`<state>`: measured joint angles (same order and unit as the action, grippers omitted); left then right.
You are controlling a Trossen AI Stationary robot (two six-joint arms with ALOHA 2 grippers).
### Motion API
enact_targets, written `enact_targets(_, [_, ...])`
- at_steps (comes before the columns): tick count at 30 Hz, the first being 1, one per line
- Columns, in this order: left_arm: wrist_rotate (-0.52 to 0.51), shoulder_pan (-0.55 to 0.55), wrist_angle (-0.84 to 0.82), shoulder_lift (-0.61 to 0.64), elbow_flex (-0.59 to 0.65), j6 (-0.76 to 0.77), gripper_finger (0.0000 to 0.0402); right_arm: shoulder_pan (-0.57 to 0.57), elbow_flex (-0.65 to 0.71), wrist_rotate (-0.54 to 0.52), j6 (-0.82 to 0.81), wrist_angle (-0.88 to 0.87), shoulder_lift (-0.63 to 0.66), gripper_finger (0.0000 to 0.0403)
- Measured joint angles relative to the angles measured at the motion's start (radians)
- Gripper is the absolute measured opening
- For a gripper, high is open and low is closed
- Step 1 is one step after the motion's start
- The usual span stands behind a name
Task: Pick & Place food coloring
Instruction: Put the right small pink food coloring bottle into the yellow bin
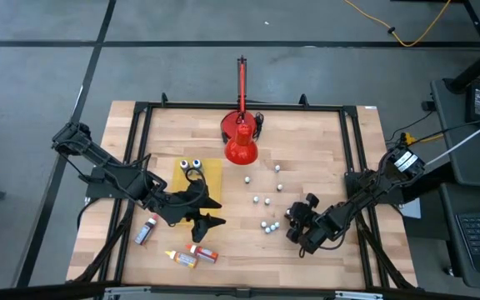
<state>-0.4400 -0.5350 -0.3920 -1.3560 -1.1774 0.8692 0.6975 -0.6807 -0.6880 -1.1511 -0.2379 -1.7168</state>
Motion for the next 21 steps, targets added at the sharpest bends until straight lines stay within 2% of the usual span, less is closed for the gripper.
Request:
enact_targets(8, [0.000, 0.000, 0.000, 0.000, 0.000, 0.000, 0.0260, 0.000, 0.000, -0.003, 0.001, 0.000, 0.000, 0.0073])
enact_targets(14, [0.000, 0.000, 0.000, 0.000, 0.000, 0.000, 0.0260, 0.002, -0.009, 0.050, 0.006, -0.021, 0.023, 0.0081])
enact_targets(21, [0.000, 0.000, 0.000, 0.000, 0.000, 0.000, 0.0260, 0.003, -0.115, 0.079, 0.050, -0.209, 0.114, 0.0073])
